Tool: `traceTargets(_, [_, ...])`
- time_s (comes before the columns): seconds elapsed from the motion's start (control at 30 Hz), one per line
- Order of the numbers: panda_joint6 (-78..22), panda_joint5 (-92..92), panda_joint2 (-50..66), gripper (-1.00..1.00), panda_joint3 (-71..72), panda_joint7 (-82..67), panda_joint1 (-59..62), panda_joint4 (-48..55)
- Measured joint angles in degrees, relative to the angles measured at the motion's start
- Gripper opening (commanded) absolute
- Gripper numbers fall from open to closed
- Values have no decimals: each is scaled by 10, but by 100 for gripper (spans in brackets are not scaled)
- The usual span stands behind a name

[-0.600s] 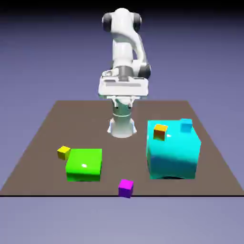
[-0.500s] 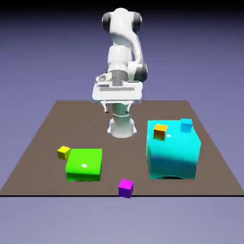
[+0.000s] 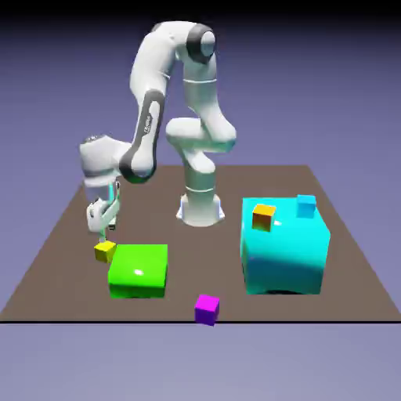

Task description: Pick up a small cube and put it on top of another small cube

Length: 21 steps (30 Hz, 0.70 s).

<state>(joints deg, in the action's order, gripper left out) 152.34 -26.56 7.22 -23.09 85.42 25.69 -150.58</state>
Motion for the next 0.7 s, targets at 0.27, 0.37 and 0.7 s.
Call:
traceTargets(0.27, [62,-160,133,0,91,-96,71,35])
traceTargets(0.37, [68,-173,143,-100,100,-106,76,38])
traceTargets(0.7, [-22,-12,6,-100,14,-45,-61,41])
